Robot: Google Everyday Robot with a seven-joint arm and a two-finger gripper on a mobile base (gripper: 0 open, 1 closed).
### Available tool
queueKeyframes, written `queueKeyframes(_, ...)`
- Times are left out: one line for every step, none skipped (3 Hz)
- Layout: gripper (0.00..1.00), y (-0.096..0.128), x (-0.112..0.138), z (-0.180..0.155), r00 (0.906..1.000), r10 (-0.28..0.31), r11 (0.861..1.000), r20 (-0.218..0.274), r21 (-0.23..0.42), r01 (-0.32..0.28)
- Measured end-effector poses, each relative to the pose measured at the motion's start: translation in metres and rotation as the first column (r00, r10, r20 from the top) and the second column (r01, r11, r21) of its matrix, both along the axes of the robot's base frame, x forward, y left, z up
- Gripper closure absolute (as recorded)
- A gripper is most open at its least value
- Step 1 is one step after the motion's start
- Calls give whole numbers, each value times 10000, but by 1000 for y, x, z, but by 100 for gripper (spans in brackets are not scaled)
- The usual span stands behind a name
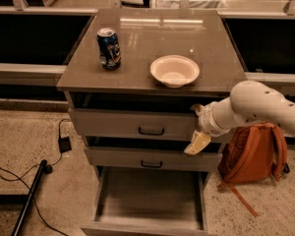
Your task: Open top drawer
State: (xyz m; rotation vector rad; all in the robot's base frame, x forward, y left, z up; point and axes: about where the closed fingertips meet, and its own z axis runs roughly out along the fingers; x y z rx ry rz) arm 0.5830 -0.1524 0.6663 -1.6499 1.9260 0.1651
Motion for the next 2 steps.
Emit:
queueKeyframes(28, -1, -5, -5, 9999, -4, 10000, -159, 64, 5)
queueKeyframes(44, -1, -21, -4, 9996, 112, 9999, -243, 98, -109)
